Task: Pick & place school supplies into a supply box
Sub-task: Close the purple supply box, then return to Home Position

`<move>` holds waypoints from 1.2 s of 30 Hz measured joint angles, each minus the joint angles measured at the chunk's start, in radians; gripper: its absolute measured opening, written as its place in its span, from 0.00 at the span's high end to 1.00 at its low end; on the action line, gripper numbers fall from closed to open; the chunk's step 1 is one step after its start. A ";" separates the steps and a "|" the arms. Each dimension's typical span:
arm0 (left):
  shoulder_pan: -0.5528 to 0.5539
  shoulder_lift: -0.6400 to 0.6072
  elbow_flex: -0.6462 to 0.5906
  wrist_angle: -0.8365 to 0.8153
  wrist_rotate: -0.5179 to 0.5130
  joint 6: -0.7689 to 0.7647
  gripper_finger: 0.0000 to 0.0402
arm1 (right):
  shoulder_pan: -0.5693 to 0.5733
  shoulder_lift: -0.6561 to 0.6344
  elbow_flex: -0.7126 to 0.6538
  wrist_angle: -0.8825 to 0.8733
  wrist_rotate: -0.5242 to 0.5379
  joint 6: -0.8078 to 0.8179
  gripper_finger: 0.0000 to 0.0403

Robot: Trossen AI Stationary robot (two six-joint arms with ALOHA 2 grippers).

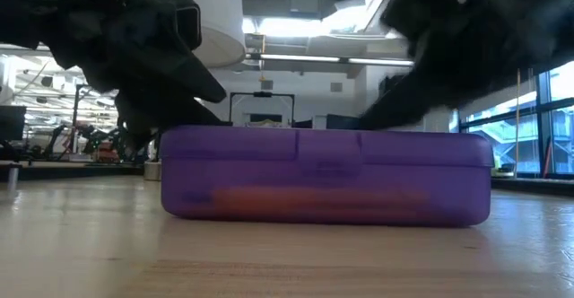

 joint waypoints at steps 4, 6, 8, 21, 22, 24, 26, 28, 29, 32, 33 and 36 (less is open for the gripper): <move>0.014 -0.057 0.000 -0.006 0.009 0.064 0.65 | 0.009 -0.102 0.004 0.011 -0.011 -0.060 0.26; 0.023 -0.101 0.000 -0.023 0.008 0.112 0.65 | 0.006 -0.152 0.003 -0.026 -0.004 -0.122 0.26; 0.029 -0.158 0.000 -0.056 0.016 0.175 0.65 | 0.006 -0.215 0.003 -0.071 0.000 -0.210 0.26; 0.165 -0.710 -0.239 -0.097 0.102 0.506 0.65 | 0.002 -0.656 -0.209 -0.259 -0.062 -0.098 0.26; 0.179 -0.760 -0.272 -0.091 0.101 0.515 0.65 | 0.001 -0.700 -0.241 -0.260 -0.033 -0.082 0.26; 0.201 -0.856 -0.334 -0.072 0.098 0.530 0.65 | 0.000 -0.797 -0.305 -0.261 -0.009 -0.062 0.26; 0.225 -0.950 -0.388 -0.068 0.091 0.557 0.65 | -0.007 -0.892 -0.361 -0.259 -0.009 -0.061 0.26; 0.250 -1.039 -0.444 -0.073 0.069 0.568 0.65 | -0.023 -0.989 -0.414 -0.261 -0.011 -0.060 0.26; 0.264 -1.077 -0.467 -0.075 0.058 0.569 0.65 | -0.033 -1.034 -0.439 -0.263 -0.011 -0.060 0.26; 0.302 -1.182 -0.536 -0.079 0.053 0.578 0.65 | -0.067 -1.162 -0.501 -0.299 -0.020 -0.041 0.26; 0.313 -1.209 -0.553 -0.076 0.060 0.577 0.65 | -0.078 -1.202 -0.519 -0.310 -0.035 -0.038 0.26; 0.346 -1.282 -0.573 -0.120 0.094 0.579 0.65 | -0.107 -1.313 -0.546 -0.360 -0.083 -0.039 0.26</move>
